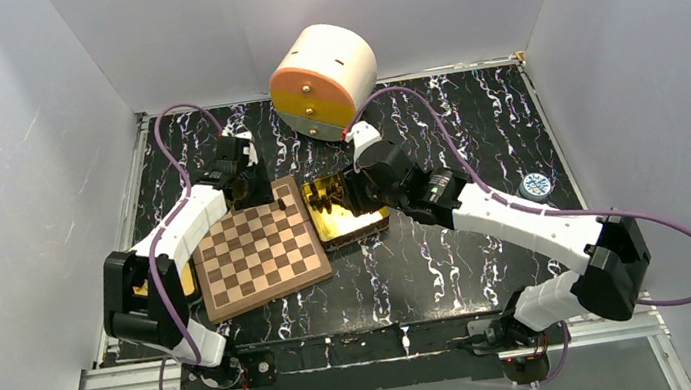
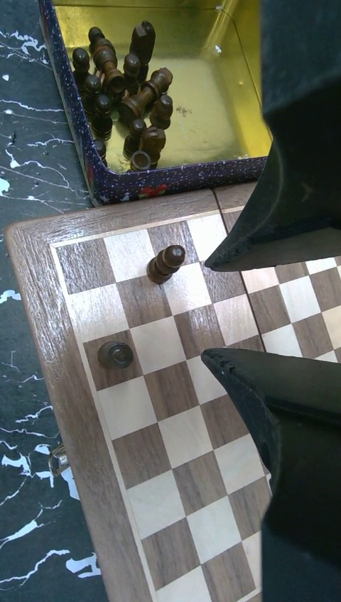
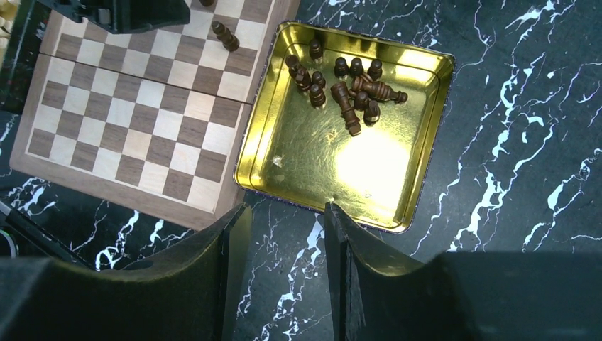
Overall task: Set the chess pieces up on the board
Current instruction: Pick up the chess piece from the chessboard.
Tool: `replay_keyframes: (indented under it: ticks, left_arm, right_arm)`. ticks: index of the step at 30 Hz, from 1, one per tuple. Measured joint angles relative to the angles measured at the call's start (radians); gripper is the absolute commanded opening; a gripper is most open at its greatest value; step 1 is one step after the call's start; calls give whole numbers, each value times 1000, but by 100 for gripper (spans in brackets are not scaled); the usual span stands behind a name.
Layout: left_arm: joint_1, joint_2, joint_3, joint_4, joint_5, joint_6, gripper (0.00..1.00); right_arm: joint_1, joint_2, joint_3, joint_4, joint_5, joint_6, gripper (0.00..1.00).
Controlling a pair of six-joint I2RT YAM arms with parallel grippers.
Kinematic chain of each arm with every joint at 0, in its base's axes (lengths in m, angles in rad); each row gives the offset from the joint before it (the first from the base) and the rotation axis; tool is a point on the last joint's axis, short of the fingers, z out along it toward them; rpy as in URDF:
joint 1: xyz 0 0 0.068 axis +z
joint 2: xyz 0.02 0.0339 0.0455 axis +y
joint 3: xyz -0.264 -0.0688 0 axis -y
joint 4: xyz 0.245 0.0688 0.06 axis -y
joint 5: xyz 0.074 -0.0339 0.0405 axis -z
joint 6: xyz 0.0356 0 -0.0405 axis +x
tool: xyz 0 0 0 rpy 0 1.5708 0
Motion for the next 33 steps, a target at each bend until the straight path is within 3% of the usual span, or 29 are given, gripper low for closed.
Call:
replay_keyframes:
  ticks: [19, 27, 33]
  left_arm:
    - [-51, 126, 33, 56, 32, 19, 35]
    - [-52, 138, 33, 60, 35, 27, 21]
    - [-52, 138, 40, 48, 27, 33, 16]
  right_arm:
    - [0, -32, -42, 41, -12, 2, 51]
    - [0, -32, -57, 45, -16, 2, 51]
    - [0, -32, -57, 46, -16, 2, 51]
